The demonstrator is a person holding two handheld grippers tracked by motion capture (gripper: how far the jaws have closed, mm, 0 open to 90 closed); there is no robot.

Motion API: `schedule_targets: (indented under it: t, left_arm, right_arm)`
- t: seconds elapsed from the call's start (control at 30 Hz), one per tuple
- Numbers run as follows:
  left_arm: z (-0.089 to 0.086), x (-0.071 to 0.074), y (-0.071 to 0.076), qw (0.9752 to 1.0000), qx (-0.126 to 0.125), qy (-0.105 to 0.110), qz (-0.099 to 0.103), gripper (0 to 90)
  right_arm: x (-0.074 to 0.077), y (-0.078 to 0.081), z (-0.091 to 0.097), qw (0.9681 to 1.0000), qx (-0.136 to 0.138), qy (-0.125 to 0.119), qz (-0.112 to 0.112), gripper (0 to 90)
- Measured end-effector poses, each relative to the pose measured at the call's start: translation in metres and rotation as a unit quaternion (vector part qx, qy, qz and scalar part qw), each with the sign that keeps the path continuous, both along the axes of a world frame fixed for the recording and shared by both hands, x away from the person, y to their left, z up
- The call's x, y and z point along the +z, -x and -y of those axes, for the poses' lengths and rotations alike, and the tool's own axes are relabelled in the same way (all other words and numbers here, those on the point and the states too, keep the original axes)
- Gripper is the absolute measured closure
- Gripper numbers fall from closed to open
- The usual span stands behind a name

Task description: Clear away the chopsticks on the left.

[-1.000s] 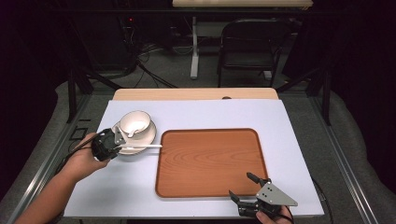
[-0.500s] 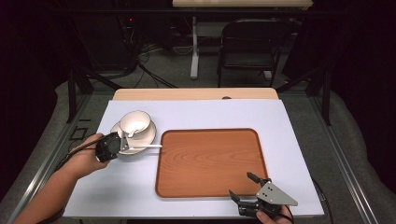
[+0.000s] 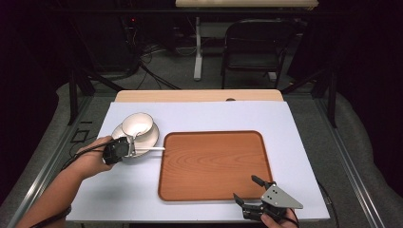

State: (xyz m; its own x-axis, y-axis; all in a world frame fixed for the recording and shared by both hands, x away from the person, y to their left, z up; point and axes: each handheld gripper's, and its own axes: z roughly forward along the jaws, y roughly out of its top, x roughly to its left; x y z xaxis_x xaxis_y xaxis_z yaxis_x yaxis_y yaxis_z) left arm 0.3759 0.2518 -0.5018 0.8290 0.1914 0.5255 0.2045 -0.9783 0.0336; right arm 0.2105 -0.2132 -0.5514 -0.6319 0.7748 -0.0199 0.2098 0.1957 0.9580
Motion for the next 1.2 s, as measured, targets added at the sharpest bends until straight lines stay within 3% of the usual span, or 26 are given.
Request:
schedule_targets:
  t: [0.4,0.5,1.2]
  left_arm:
    - [0.003,-0.005,-0.004,0.9999,-0.009,-0.012,-0.004,78.6]
    - [0.004,-0.008,-0.004,0.9998,-0.01,-0.018,0.003,79.1]
    - [-0.002,-0.014,-0.008,0.9991,-0.017,-0.037,0.007,79.9]
  right_arm:
    - [0.0,0.0,0.0,1.0,-0.001,-0.001,-0.002,14.3]
    - [0.0,0.0,0.001,1.0,-0.002,-0.002,-0.002,14.3]
    - [0.0,0.0,0.001,1.0,-0.001,-0.001,-0.001,14.3]
